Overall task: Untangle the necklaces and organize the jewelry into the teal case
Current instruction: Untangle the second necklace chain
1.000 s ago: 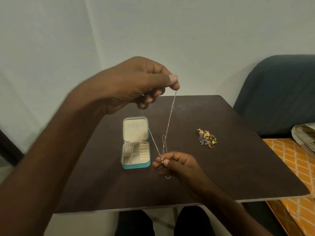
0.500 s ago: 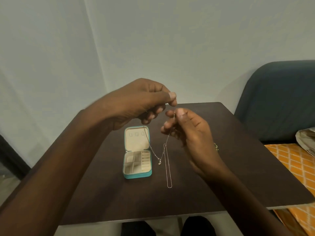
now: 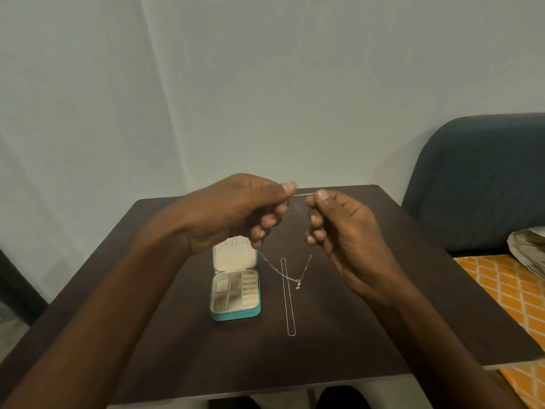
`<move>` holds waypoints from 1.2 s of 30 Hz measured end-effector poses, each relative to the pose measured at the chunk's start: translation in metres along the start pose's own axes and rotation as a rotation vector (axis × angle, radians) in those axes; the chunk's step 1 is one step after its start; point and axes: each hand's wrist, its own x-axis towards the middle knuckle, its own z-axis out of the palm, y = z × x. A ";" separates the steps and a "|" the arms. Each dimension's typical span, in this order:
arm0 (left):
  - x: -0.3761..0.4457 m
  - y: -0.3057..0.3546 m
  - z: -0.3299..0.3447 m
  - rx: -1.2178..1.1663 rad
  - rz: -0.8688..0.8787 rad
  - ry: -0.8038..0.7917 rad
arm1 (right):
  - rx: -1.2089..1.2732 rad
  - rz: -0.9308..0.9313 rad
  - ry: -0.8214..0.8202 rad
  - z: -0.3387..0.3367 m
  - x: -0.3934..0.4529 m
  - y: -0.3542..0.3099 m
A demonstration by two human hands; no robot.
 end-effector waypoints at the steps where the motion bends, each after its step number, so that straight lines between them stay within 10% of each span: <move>1: 0.000 0.000 0.000 -0.029 -0.004 -0.007 | 0.003 0.009 0.004 -0.001 -0.001 0.002; 18: 0.005 0.006 -0.009 -0.623 0.066 0.140 | -0.167 -0.007 0.033 -0.022 -0.051 0.059; 27: 0.011 0.000 -0.001 -0.680 0.081 0.148 | -1.182 -0.576 -0.026 -0.020 -0.048 0.048; 36: 0.016 -0.009 0.016 -0.508 0.087 0.159 | -1.324 -0.833 -0.011 -0.004 -0.025 -0.001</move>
